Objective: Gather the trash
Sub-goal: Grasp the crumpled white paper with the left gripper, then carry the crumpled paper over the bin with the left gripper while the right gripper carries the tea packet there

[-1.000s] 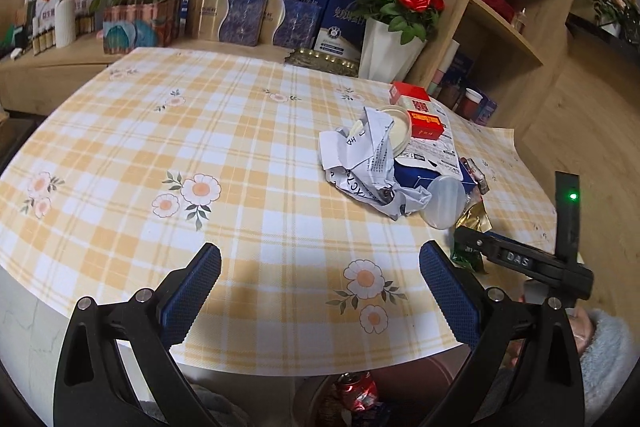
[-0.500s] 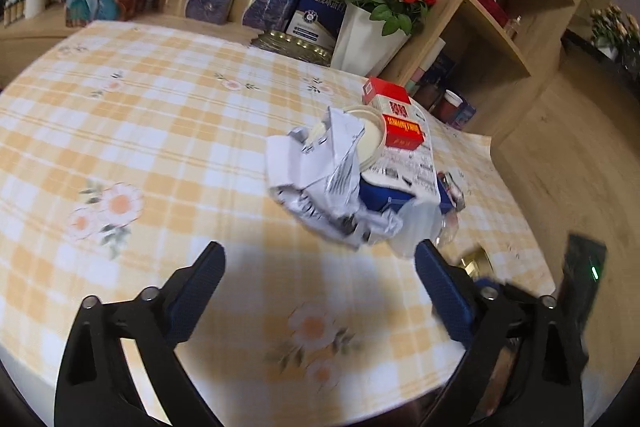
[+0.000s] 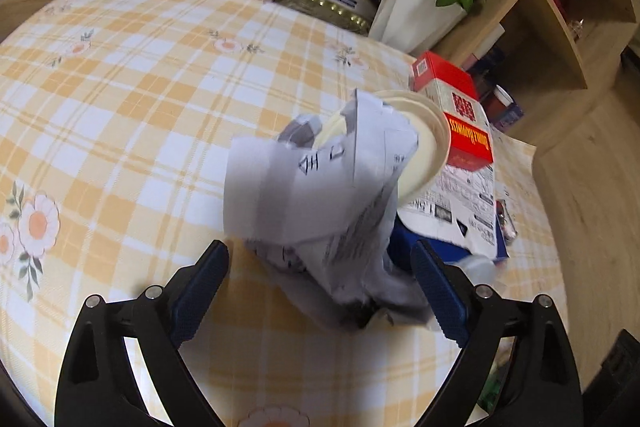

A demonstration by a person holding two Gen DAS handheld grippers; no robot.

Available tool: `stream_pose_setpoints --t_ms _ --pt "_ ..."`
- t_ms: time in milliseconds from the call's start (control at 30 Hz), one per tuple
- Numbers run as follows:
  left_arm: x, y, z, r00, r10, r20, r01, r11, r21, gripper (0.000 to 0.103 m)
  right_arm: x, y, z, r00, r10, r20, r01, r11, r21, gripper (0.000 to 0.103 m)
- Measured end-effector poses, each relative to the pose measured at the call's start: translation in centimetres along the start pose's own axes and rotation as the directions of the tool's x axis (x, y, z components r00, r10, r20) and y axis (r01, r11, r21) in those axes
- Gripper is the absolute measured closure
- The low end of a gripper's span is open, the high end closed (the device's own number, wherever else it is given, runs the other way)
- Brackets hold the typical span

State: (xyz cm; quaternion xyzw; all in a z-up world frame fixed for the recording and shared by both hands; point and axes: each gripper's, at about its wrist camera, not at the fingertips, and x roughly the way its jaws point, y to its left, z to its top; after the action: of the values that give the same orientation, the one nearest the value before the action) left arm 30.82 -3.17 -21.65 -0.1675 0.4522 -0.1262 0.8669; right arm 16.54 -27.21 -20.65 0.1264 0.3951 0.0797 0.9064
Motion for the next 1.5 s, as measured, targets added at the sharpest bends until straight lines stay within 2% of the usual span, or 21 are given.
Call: stream_pose_setpoints --t_ms 333,467,533,567,667,733,1133,1367,1500 --pt "0.9 -1.7 -0.3 0.994 0.112 0.017 -0.113 0.988 0.101 0.013 -0.2 0.0 -0.3 1.0 0.014 0.004 -0.014 1.0 0.006 0.065" --pt "1.1 -1.9 -0.2 0.991 0.135 0.023 -0.137 0.984 0.113 0.014 -0.2 -0.1 -0.4 1.0 0.014 -0.001 -0.014 1.0 0.007 0.065" --pt "1.0 -1.6 -0.2 0.988 0.15 0.031 -0.152 0.982 0.107 0.023 -0.2 -0.2 -0.5 1.0 0.014 -0.001 -0.014 1.0 0.011 0.065" --pt "0.8 -1.4 -0.2 0.987 0.154 0.036 -0.156 0.983 0.098 0.033 -0.3 -0.3 -0.5 1.0 0.013 0.0 -0.013 1.0 0.012 0.065" --pt "-0.1 0.1 -0.2 0.995 0.099 0.03 -0.1 0.994 0.038 0.045 -0.8 -0.3 -0.4 1.0 0.012 0.008 -0.012 1.0 0.014 0.065" --pt "-0.7 0.4 -0.3 0.997 0.075 0.021 -0.076 0.997 0.033 0.048 -1.3 -0.3 -0.3 1.0 0.01 0.016 -0.01 1.0 0.014 0.065" --pt "-8.6 1.2 -2.0 0.998 0.047 0.044 -0.054 0.986 0.156 0.049 -4.8 1.0 -0.7 0.998 0.034 0.06 -0.035 0.999 0.007 0.065" --pt "-12.3 2.5 -3.1 0.997 0.044 0.058 -0.052 0.989 0.141 0.049 -7.6 1.8 -1.7 0.995 0.046 0.089 -0.047 0.999 0.009 0.065" --pt "-14.7 1.4 -5.0 0.999 0.014 0.045 -0.023 0.977 0.212 0.049 -9.8 1.9 -2.3 0.992 0.045 0.116 -0.046 0.999 0.002 0.065"
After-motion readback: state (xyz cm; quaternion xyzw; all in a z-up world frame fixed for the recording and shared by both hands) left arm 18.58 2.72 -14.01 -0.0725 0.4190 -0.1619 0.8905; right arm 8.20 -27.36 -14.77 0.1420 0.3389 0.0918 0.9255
